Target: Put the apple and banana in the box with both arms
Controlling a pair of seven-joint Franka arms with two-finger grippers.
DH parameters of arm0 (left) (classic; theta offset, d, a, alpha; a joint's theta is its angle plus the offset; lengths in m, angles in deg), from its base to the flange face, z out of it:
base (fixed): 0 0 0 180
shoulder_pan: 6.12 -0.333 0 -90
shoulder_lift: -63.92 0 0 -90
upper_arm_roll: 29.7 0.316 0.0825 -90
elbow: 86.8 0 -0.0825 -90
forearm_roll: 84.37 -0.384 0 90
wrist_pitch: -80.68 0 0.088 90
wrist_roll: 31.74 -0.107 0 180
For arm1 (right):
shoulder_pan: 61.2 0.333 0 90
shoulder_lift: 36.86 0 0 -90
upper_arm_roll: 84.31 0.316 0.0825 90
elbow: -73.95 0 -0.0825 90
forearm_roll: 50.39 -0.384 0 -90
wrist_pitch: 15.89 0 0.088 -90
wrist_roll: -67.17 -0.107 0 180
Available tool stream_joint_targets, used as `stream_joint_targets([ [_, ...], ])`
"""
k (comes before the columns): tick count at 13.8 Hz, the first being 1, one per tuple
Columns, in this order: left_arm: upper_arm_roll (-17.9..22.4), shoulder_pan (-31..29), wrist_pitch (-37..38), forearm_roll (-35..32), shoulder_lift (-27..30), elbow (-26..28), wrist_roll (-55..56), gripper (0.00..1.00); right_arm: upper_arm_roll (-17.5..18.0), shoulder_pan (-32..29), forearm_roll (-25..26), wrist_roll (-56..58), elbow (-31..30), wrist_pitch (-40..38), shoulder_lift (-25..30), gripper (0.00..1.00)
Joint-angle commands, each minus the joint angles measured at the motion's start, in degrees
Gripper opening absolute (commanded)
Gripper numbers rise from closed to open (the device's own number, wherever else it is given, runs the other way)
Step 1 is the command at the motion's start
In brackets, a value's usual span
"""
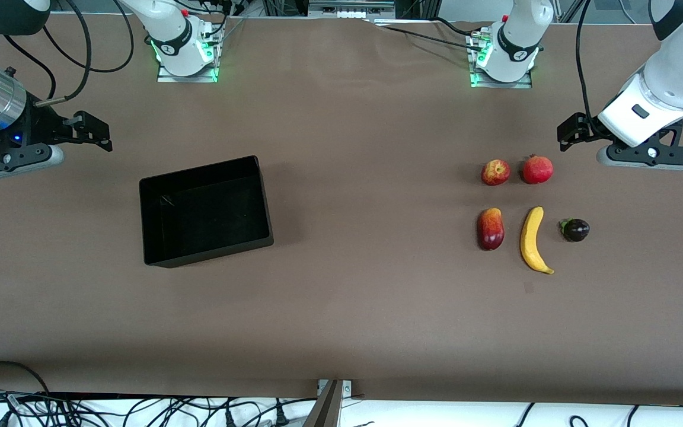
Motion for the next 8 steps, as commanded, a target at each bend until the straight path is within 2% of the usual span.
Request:
stream_joint_targets([
  [1, -0.1, -0.3, 1.1, 1.1, 0.3, -0.6, 0.4, 1.0, -0.5, 0.4, 0.5, -0.4, 0.5, -0.4, 0.5, 1.0],
  [8, -0.1, -0.3, 1.1, 1.2, 0.3, -0.6, 0.4, 1.0, -0.5, 0.4, 0.6, 0.6, 0.5, -0.3, 0.4, 1.0],
])
